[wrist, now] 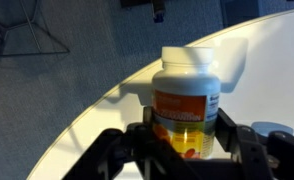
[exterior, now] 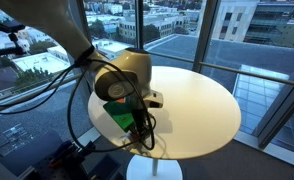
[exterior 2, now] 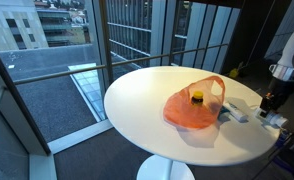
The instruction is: Put the bottle with the orange label in the plastic bag
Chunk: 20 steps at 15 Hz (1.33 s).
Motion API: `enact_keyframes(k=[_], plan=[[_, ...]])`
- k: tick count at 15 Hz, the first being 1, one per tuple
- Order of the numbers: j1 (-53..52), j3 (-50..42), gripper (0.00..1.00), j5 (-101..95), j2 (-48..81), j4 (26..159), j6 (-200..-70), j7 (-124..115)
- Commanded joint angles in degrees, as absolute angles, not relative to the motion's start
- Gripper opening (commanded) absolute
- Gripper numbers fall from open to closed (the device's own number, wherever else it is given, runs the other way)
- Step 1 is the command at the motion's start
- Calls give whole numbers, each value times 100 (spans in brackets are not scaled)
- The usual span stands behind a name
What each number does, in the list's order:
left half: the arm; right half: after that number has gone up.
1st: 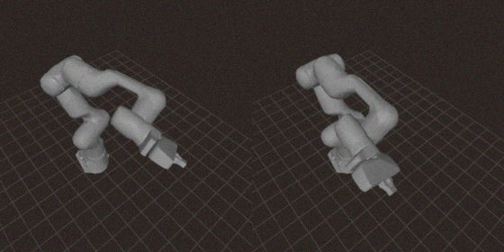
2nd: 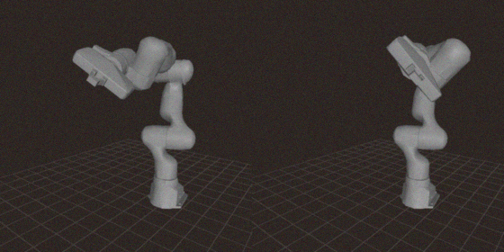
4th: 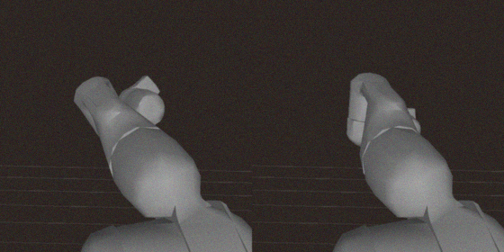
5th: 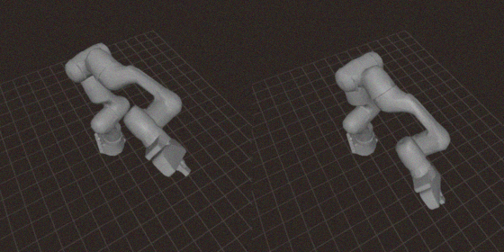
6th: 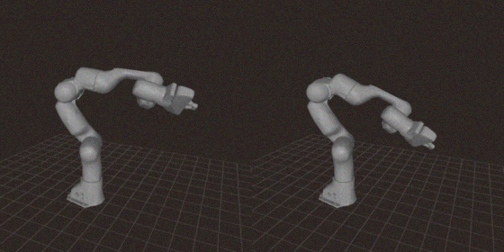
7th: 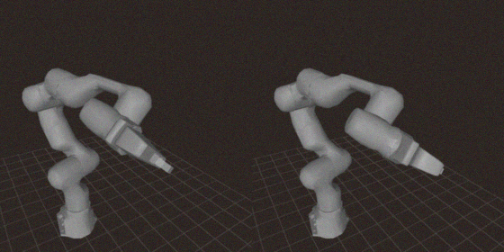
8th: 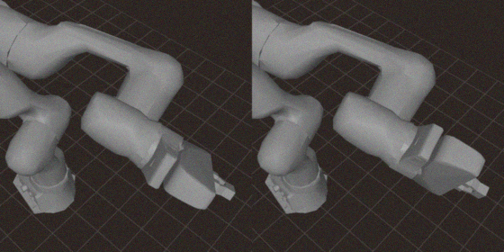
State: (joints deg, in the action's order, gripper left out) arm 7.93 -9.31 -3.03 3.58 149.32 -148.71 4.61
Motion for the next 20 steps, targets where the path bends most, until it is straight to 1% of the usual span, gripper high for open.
enact_keyframes(k=[1, 13, 20], plan=[[771, -900, 35, -470, 113, 14754, -14481, 191], [272, -302, 35, -376, -275, 13641, -12884, -73], [-142, 127, 35, -336, -366, 13127, -12283, -17]])
